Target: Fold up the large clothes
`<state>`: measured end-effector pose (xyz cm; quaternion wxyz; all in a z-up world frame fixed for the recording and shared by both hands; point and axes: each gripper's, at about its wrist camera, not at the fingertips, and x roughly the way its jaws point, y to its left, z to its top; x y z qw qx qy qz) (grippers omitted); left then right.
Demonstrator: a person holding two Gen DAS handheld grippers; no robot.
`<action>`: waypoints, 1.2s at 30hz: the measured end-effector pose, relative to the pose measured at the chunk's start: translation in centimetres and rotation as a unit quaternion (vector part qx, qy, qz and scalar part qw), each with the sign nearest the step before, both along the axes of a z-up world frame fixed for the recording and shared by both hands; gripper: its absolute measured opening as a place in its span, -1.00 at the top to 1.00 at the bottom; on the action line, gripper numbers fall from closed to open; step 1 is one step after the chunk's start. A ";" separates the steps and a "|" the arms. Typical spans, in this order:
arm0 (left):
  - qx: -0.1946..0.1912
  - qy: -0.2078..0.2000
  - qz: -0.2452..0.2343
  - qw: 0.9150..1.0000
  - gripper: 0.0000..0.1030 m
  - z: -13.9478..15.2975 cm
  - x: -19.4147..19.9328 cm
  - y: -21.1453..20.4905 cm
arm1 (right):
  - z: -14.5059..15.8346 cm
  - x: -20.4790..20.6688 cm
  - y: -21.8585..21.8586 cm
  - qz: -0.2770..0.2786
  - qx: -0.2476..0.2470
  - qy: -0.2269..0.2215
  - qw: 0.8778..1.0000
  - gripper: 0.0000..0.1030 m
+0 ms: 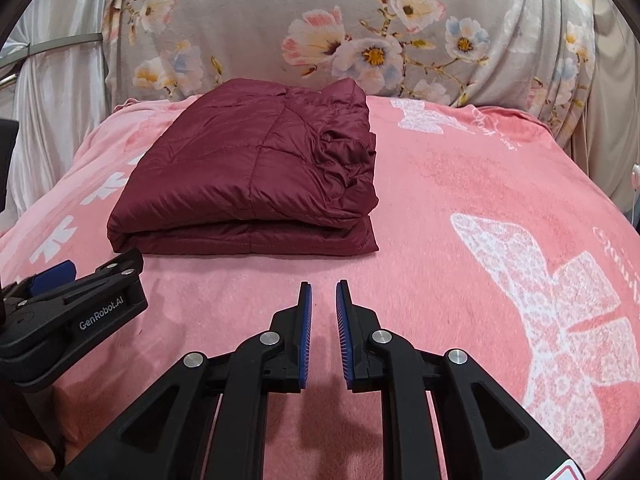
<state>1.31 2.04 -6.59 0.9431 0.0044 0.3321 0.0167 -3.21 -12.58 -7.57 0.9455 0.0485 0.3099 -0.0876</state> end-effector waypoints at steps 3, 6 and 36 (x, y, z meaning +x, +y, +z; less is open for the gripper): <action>-0.009 0.003 0.001 1.000 -0.53 -0.5 0.2 0.3 | -0.3 0.2 -0.3 -0.004 0.010 0.006 1.000 0.72; -0.012 0.006 0.002 1.000 -0.53 -0.7 0.3 0.3 | -0.4 0.2 -0.3 -0.005 0.011 0.010 1.000 0.71; 0.030 -0.003 0.001 1.000 -0.51 -0.9 0.1 -0.9 | -0.4 0.2 0.1 -0.015 -0.014 0.008 1.000 0.71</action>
